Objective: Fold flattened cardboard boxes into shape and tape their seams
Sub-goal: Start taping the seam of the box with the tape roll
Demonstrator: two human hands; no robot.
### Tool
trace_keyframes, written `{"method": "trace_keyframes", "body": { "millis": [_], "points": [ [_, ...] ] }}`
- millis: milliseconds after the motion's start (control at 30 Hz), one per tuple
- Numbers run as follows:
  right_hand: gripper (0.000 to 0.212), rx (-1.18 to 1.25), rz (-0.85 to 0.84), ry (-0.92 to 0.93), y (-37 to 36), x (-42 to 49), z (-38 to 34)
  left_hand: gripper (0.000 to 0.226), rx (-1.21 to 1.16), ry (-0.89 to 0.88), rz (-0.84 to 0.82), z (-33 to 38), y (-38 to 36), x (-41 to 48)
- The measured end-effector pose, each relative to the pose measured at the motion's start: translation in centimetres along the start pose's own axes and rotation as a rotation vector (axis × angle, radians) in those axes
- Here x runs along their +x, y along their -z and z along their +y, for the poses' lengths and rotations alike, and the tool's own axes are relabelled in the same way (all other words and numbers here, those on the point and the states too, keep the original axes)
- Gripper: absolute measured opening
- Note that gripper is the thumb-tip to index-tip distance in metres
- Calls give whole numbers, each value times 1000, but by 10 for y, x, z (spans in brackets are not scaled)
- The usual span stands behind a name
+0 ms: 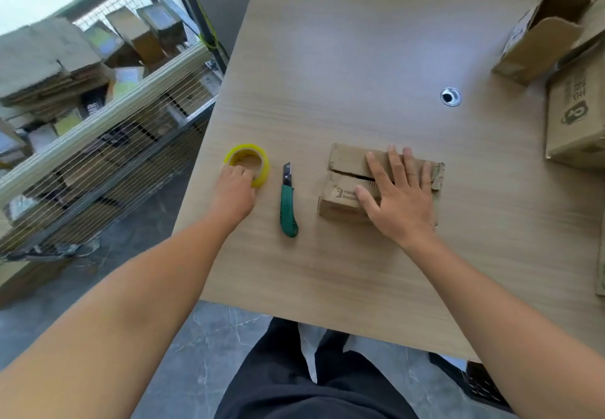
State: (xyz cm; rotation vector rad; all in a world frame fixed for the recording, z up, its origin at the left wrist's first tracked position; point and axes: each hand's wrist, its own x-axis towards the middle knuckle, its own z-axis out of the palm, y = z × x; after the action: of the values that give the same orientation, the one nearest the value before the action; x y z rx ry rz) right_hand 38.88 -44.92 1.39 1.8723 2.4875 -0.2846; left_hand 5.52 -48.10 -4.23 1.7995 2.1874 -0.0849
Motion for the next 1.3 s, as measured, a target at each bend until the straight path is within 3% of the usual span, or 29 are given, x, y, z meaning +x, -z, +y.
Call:
{"method": "trace_keyframes", "body": {
  "millis": [100,200,300,400,633,767,867,1033,1133,1200,1300],
  "points": [
    [69,156,40,-13,10,-3,1,24,-170,-77,103,25,28,6],
    [64,509,114,-74,21,-6,1,21,-374,-333,218,80,64,7],
    [57,751,205,-122,31,-9,4,23,-342,-619,255,127,80,2],
    [54,850,221,-135,38,-9,5,25,-252,-753,232,153,78,-4],
    [42,899,292,-117,30,-7,8,23,-122,-768,241,165,67,0],
    [27,978,385,-189,26,-6,5,23,-92,-774,236,167,70,-1],
    [16,1009,356,-252,24,-2,4,23,-114,-799,265,167,68,0],
    [1,989,365,-261,23,1,8,22,-131,-893,308,158,64,6],
    [3,855,382,-194,25,-1,9,25,-94,-936,339,155,59,7],
    [6,810,382,-142,27,-3,9,34,-40,-879,350,157,61,10],
    [11,920,331,-96,31,-13,14,48,36,-628,295,163,71,18]
  ]
}}
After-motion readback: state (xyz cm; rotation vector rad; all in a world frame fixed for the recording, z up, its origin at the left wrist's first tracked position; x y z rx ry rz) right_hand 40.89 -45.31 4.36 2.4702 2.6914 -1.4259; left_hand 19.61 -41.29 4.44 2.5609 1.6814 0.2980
